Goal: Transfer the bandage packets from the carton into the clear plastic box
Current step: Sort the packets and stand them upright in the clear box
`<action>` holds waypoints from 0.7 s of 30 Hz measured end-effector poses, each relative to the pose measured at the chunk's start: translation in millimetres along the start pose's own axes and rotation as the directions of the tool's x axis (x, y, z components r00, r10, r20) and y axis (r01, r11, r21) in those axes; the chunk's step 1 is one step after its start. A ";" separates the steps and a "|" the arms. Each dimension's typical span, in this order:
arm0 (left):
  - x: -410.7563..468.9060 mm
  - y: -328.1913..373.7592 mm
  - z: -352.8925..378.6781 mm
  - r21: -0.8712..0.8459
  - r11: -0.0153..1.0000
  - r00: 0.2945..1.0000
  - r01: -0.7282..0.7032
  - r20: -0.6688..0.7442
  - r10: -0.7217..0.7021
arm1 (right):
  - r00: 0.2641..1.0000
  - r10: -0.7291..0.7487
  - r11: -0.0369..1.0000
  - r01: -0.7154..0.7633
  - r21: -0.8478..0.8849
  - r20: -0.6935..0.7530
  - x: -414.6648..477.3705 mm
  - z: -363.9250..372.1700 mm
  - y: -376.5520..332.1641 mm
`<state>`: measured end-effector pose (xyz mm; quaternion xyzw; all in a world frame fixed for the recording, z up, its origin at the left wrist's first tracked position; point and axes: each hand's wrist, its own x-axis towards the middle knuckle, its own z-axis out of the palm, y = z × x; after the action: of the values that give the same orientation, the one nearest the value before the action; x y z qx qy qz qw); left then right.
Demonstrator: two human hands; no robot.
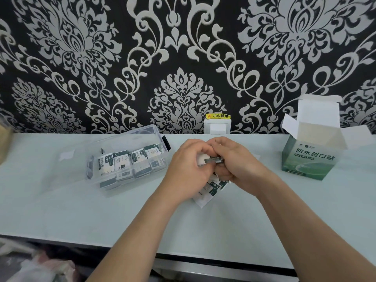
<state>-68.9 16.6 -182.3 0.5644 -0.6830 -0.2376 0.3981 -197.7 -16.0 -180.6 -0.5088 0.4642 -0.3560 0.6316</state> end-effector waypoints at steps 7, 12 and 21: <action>1.2 2.7 -16.8 -0.108 0.992 0.998 0.062 0.001 -0.062 | 0.997 0.042 0.976 -0.056 0.211 0.067 -7.2 -12.1 -5.7; 4.2 9.2 -3.8 -0.108 0.994 0.994 -0.002 -0.111 -0.010 | 0.976 0.086 0.955 -0.138 0.261 0.202 -13.2 -8.5 -4.3; 17.8 -4.8 4.6 0.225 0.967 0.988 0.119 0.064 -0.137 | 0.949 -0.155 0.947 0.063 -0.315 -0.276 -13.5 -53.3 -3.1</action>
<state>-70.7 -2.2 -183.7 0.6382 -0.6824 -0.2079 0.2894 -252.5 -21.0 -177.3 -0.5652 0.5738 -0.3877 0.4483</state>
